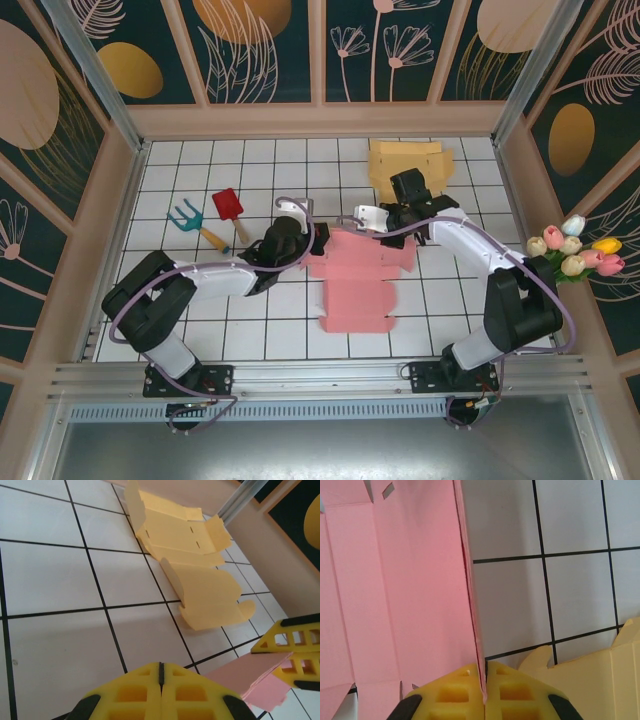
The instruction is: Fold the paper box
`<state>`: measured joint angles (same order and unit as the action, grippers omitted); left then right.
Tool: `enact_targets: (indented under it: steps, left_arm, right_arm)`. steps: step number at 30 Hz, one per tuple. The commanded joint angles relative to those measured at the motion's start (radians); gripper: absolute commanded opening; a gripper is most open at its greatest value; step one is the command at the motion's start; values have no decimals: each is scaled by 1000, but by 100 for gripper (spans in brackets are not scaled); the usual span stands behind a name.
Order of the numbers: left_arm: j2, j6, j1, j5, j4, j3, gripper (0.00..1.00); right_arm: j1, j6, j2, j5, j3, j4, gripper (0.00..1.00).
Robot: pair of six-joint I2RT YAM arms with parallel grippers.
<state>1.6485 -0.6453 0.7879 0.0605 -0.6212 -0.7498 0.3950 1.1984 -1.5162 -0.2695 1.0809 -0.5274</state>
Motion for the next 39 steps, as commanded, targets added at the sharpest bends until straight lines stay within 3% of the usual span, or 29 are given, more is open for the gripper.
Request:
enact_targets:
  steps: [1, 9, 15, 23, 33, 39]
  left_arm:
    - [24, -4, 30, -35, 8, -44, 0]
    - [-34, -8, 29, 88, 85, -26, 0]
    - [-99, -14, 29, 55, 80, 45, 3]
    - [-132, -26, 29, 89, 98, 148, 6]
    - [-41, -40, 30, 127, 113, 167, 6]
    - [19, -66, 29, 284, 145, 159, 5]
  right_arm:
    - [12, -19, 35, -42, -15, 44, 0]
    - [9, 4, 70, -4, -62, 83, 0]
    - [6, -2, 78, 13, -80, 114, 0]
    - [3, -20, 97, 46, -126, 175, 0]
    - [-2, -26, 116, 48, -140, 212, 0]
    - [-3, -25, 132, 47, -159, 231, 0]
